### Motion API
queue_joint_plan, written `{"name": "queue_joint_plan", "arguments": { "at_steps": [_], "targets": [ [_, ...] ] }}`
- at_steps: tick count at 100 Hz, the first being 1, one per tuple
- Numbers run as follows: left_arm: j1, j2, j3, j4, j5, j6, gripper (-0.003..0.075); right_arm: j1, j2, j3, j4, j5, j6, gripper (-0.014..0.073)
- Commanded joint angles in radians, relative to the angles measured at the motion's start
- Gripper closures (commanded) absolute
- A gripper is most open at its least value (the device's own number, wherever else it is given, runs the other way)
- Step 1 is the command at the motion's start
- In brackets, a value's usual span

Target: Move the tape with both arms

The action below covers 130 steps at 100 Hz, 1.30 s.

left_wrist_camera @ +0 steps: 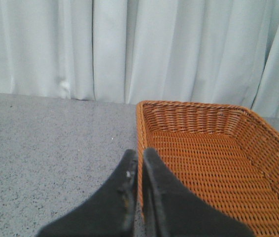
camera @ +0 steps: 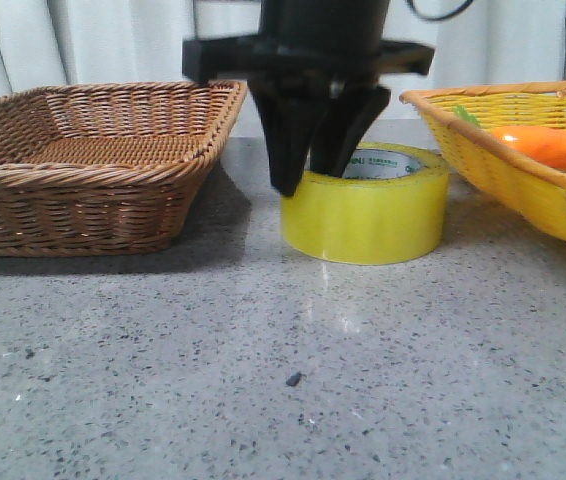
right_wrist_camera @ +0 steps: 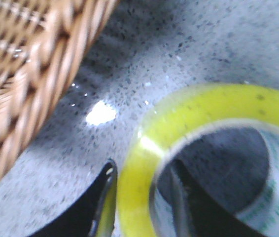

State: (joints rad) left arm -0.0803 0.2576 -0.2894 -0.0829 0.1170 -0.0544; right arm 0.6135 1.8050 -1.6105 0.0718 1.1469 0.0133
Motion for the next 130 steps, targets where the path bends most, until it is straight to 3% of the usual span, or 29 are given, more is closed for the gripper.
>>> {"name": "queue_joint_plan", "arguments": {
  "at_steps": [1,19,32,56,64,71,90,112,130],
  "targets": [
    [-0.012,0.019,-0.063,-0.011,-0.039,-0.003,0.074,-0.001,-0.108,-0.035,-0.015,-0.003,-0.013,0.0409],
    [-0.106,0.065,-0.126,-0.092,0.011,-0.003,0.0739,-0.001,-0.243,-0.035,-0.029,0.006,-0.013,0.0409],
    [-0.211,0.144,-0.15,-0.106,-0.024,-0.001,0.0718,-0.001,-0.341,-0.035,-0.029,0.01,-0.013,0.0409],
    [-0.444,0.329,-0.188,-0.088,-0.157,-0.001,0.0446,-0.001,-0.517,-0.035,-0.106,-0.009,-0.013,0.041],
    [-0.523,0.405,-0.233,-0.076,-0.168,-0.001,0.042,-0.001,-0.563,-0.035,-0.116,-0.009,-0.013,0.0412],
    [-0.59,0.488,-0.279,-0.046,-0.169,-0.001,0.042,-0.001,-0.6,-0.033,-0.116,-0.005,-0.013,0.0447],
    [-0.706,0.691,-0.423,0.006,-0.167,-0.001,0.0415,-0.001,-0.69,-0.033,-0.127,0.0,-0.013,0.0664],
    [-0.797,0.91,-0.586,0.064,-0.154,-0.001,0.0287,-0.001,-0.802,-0.004,-0.19,-0.005,0.005,0.0666],
    [-0.836,1.073,-0.751,0.067,-0.014,-0.001,0.0282,-0.001,-0.898,0.078,-0.191,-0.01,0.041,0.0666]
  ]
}}
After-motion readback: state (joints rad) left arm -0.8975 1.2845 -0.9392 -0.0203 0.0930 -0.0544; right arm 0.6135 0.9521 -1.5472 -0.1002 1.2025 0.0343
